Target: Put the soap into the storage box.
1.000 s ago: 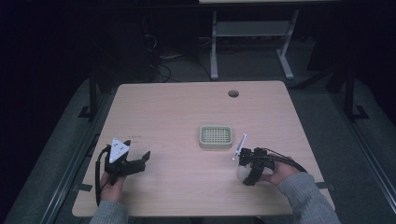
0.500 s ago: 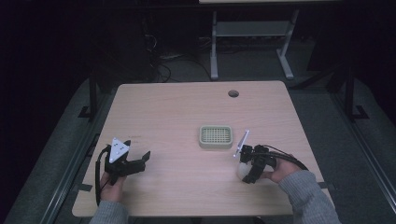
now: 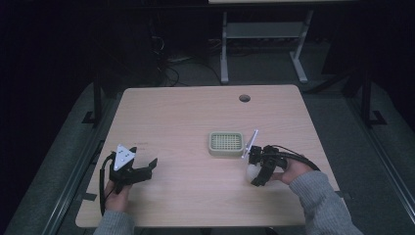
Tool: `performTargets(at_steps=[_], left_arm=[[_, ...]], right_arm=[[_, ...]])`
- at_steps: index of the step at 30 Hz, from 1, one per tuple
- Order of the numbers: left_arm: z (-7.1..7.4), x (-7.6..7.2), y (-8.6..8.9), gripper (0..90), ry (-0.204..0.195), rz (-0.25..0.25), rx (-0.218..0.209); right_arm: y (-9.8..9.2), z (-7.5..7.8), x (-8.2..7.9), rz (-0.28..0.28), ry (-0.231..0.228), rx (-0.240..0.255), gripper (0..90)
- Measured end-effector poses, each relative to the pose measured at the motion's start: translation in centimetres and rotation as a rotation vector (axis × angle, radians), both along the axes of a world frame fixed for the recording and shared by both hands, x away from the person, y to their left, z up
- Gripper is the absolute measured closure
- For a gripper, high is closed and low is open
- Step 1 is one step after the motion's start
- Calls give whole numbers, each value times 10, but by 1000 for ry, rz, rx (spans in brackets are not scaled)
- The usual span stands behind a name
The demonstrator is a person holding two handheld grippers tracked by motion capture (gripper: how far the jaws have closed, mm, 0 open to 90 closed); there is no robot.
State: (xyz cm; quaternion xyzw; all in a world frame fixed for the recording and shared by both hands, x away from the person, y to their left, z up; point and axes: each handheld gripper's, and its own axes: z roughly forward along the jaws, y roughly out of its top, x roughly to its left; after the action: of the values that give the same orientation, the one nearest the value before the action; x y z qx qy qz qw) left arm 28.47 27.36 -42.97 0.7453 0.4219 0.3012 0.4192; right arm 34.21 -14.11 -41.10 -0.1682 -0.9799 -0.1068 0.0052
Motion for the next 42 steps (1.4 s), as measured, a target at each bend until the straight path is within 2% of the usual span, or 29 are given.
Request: performTargets(at_steps=[22,32,42], left_arm=[[0,0,0,148,-3,-2,-3],[1,0,1,148,-4,-1,-7],[1,0,1,148,-4,0,-7]], right_arm=[[9,15,20,13,3,8,234],[11,16,24,18,4,21,234],[17,24,30,22,-8,30,234]])
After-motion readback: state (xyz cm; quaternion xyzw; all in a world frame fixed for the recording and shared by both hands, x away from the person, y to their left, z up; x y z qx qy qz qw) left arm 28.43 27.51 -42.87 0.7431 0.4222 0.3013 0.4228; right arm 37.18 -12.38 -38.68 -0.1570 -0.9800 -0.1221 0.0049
